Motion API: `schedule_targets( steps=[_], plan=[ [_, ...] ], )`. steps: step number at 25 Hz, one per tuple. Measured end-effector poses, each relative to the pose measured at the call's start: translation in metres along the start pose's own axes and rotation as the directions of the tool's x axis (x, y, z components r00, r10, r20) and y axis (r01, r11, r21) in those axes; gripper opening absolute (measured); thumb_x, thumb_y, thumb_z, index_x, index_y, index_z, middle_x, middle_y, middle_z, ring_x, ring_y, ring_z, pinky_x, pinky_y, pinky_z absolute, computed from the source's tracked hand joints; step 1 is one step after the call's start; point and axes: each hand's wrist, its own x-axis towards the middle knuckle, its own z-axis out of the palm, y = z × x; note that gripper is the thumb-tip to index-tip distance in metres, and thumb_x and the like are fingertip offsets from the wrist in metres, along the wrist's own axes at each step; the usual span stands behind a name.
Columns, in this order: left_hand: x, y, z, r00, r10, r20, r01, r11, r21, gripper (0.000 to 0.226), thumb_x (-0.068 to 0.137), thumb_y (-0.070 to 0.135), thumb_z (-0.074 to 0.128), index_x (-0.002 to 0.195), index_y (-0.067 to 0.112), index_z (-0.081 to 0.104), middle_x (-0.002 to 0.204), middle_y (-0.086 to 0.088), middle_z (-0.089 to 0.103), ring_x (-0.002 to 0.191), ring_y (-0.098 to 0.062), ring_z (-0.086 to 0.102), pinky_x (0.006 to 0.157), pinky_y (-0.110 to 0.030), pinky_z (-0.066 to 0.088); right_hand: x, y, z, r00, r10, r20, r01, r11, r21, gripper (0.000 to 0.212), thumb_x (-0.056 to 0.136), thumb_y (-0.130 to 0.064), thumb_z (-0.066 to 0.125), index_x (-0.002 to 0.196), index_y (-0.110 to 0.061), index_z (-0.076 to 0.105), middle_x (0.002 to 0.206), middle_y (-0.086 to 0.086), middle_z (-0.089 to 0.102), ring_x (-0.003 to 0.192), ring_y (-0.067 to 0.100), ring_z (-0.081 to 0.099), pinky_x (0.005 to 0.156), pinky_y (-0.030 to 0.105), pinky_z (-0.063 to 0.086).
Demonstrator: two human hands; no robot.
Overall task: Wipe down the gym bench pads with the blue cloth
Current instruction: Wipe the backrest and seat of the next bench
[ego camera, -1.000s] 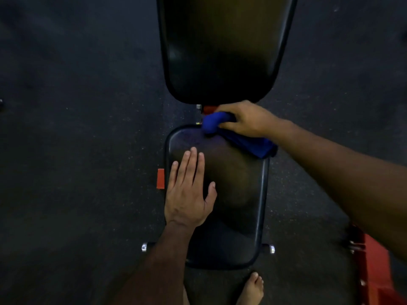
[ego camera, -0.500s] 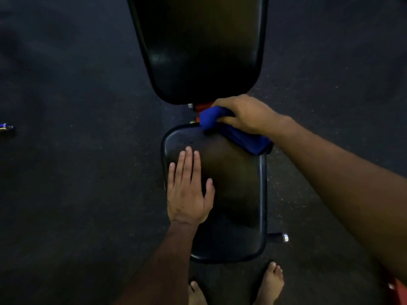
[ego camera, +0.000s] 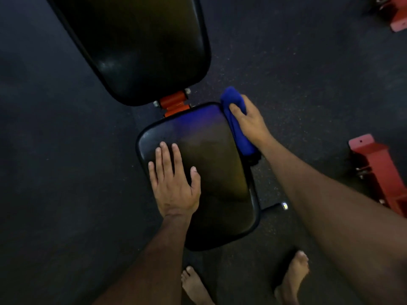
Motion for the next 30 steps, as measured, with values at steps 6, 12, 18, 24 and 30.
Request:
schedule_targets(
  steps=[6,12,18,24,30],
  plan=[
    [0.0,0.0,0.001,1.0,-0.001,-0.018,0.001,1.0,0.004,0.07,0.101,0.046,0.028,0.162,0.012,0.024,0.17,-0.012,0.017,0.157,-0.027,0.014,0.128,-0.048,0.007,-0.01,0.006,0.005,1.0,0.014,0.009,-0.014,1.0,-0.027,0.026,0.103,-0.036,0.048,0.126,-0.028,0.058,0.112,-0.016,0.063,0.103,0.001,0.058,0.094,0.024,0.044],
    [-0.001,0.001,0.0,1.0,-0.012,-0.014,0.012,1.0,0.005,0.07,0.101,0.047,0.027,0.162,0.012,0.023,0.17,-0.013,0.017,0.157,-0.027,0.013,0.128,-0.049,0.009,-0.158,0.045,0.0,0.981,0.192,0.0,-0.192,0.978,0.078,0.03,0.104,-0.041,0.042,0.133,-0.037,0.048,0.107,-0.027,0.058,0.089,-0.023,0.053,0.073,0.002,0.037],
    [-0.003,0.003,0.001,1.0,-0.007,-0.018,0.007,1.0,0.016,0.07,0.101,0.046,0.024,0.162,0.012,0.023,0.17,-0.013,0.016,0.157,-0.027,0.013,0.128,-0.048,0.007,-0.156,0.058,0.0,0.994,0.101,-0.035,-0.097,0.988,0.118,0.02,0.105,-0.029,0.045,0.122,-0.029,0.057,0.101,-0.01,0.065,0.091,-0.001,0.061,0.081,0.021,0.043],
    [-0.003,0.002,0.002,1.0,-0.001,-0.029,0.002,1.0,0.015,0.069,0.102,0.046,0.025,0.162,0.014,0.021,0.17,-0.012,0.017,0.158,-0.025,0.011,0.128,-0.047,0.006,-0.011,0.021,0.009,0.994,-0.082,-0.074,0.081,0.996,-0.024,0.021,0.102,-0.03,0.048,0.12,-0.025,0.058,0.102,-0.015,0.062,0.097,0.004,0.058,0.09,0.029,0.045],
    [-0.003,0.002,0.002,1.0,-0.006,-0.026,0.007,1.0,0.003,0.069,0.102,0.047,0.023,0.162,0.014,0.021,0.17,-0.012,0.018,0.158,-0.026,0.012,0.128,-0.047,0.006,-0.102,0.04,0.003,0.998,0.057,-0.03,-0.054,0.996,0.071,0.026,0.102,-0.039,0.048,0.127,-0.035,0.053,0.11,-0.014,0.064,0.1,0.0,0.061,0.084,0.02,0.045]
  ],
)
